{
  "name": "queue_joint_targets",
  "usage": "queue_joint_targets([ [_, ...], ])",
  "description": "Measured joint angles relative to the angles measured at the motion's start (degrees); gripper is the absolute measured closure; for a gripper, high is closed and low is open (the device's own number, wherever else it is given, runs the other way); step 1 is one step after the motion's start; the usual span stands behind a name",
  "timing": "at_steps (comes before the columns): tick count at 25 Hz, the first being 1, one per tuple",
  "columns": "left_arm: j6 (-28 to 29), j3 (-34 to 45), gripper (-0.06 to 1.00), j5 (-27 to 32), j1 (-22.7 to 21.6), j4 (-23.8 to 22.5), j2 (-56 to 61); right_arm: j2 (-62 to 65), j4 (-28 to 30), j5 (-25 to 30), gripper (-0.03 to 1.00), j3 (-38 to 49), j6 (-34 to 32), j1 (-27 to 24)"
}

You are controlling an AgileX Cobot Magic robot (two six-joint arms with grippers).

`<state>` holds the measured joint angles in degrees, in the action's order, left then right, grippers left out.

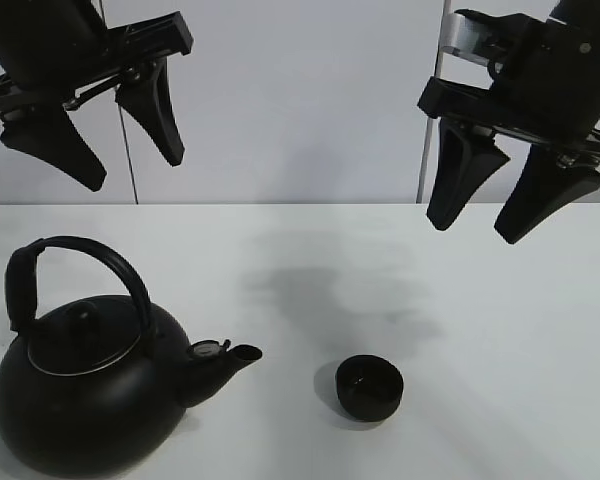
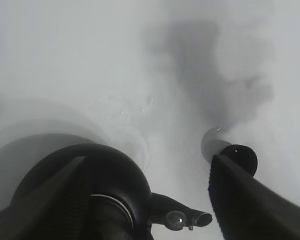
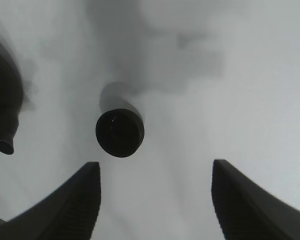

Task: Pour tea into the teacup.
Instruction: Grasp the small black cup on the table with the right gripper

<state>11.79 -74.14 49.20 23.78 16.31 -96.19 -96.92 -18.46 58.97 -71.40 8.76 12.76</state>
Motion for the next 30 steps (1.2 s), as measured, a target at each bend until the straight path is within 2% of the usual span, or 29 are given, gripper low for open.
queue_joint_targets([
  [7, 0.0, 0.0, 0.46, 0.0, 0.0, 0.0, 0.0, 0.0, 0.0, 0.17, 0.52, -0.05, 0.91, 0.0],
  [12, 0.0, 0.0, 0.46, 0.0, 0.0, 0.0, 0.0, 0.0, -0.06, 5.02, 0.52, -3.29, 5.26, 0.87],
  [16, 0.0, 0.0, 0.46, -0.04, 0.0, 0.0, 0.0, 0.0, 0.71, 6.79, 0.49, -5.59, 8.82, 6.31],
  [20, 0.0, 0.0, 0.46, -0.04, 0.0, 0.0, 0.0, -0.54, 6.04, 7.35, 0.47, -5.69, 10.22, 13.55],
  [23, 0.0, 0.0, 0.46, -0.04, 0.0, 0.0, 0.0, -1.95, 9.81, 7.35, 0.47, -5.69, 10.38, 17.17],
  [30, 0.0, 0.0, 0.46, -0.11, 0.0, 0.0, 0.0, -6.63, 11.97, 5.79, 0.47, -5.69, 8.62, 18.71],
])
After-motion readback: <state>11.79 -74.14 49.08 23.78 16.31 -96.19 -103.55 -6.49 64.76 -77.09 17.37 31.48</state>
